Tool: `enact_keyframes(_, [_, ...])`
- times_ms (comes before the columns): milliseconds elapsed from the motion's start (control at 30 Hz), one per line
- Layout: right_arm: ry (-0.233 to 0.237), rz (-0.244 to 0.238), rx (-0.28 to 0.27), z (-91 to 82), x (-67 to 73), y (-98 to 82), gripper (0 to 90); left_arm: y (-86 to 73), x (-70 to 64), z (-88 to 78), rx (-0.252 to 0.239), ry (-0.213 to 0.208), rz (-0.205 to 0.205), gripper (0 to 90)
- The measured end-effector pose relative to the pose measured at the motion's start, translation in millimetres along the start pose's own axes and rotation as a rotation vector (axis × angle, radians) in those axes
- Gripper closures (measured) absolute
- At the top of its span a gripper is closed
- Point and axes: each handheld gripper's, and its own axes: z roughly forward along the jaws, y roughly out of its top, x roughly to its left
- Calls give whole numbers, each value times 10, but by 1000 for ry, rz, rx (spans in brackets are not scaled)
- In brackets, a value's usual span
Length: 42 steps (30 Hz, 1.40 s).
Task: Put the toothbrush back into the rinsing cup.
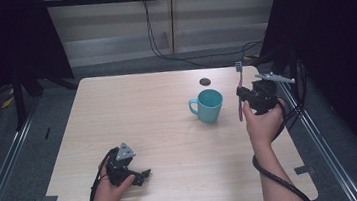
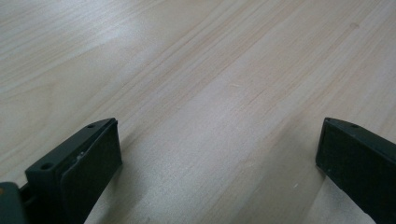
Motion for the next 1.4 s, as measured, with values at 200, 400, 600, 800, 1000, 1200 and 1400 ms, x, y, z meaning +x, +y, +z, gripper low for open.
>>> enact_keyframes(200, [-6,6,-2,22,-13,8,828,0,0,1,-1,-1,0,0])
enact_keyframes(400, [-6,5,-5,33,-10,38,828,0,0,1,-1,-1,0,0])
enact_keyframes(600, [-1,-2,-10,67,24,60,828,0,1,1,-1,-1,0,0])
enact_keyframes(800, [3,-5,-17,91,56,81,828,0,0,0,0,0,0,0])
enact_keyframes(1000, [7,-9,-22,105,70,114,828,-1,-3,2,-4,0,-5,0])
enact_keyframes(1200, [14,-14,-29,122,105,153,828,-1,-3,3,-5,0,-5,0])
enact_keyframes(1400, [24,-20,-31,159,153,187,828,-1,-3,3,-4,0,-5,0])
